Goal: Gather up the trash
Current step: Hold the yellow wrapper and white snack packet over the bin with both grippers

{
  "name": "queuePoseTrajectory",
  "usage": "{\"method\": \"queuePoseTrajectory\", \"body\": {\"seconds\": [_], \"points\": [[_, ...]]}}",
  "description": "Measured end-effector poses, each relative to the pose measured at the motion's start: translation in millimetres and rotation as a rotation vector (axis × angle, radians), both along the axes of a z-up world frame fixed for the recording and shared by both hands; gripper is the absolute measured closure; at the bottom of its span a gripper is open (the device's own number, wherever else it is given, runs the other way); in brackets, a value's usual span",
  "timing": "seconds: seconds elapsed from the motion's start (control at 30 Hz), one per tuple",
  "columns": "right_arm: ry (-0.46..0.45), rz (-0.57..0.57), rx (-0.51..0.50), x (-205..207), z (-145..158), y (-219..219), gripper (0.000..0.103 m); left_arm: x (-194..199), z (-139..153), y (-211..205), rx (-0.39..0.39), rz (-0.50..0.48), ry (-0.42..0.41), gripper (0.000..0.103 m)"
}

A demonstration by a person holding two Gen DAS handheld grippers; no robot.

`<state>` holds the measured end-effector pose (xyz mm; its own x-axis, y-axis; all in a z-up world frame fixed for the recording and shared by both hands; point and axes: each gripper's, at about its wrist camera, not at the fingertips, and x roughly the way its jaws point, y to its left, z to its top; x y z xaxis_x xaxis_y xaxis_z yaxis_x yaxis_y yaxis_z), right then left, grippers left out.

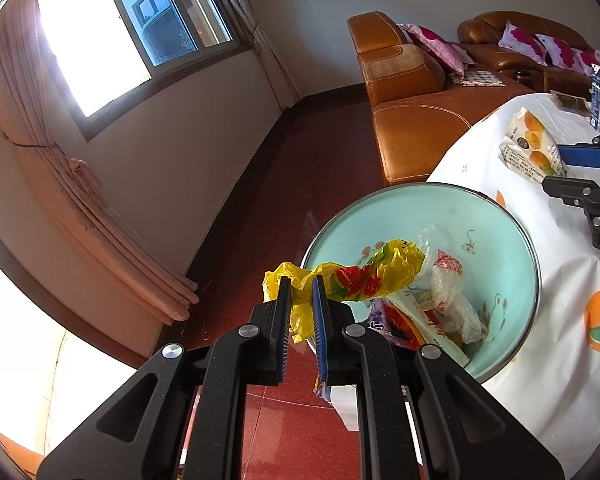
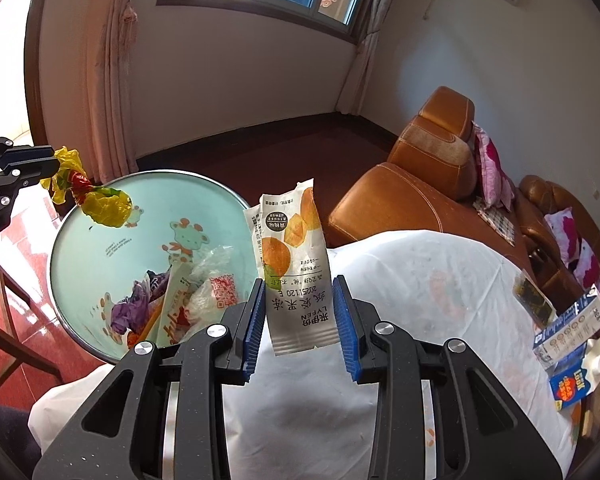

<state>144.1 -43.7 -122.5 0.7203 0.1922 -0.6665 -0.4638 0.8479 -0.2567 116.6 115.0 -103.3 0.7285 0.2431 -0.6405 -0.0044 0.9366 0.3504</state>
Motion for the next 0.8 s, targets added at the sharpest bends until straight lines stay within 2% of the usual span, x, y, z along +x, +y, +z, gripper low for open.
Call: {"method": "queuePoseTrajectory", "body": {"seconds": [0.8], "points": [[-0.01,0.05,-0.018,0.8,2.7,26.1,0.069,-3.1,6.5,8.8,0.0,0.014,-0.032,0.092]]}}
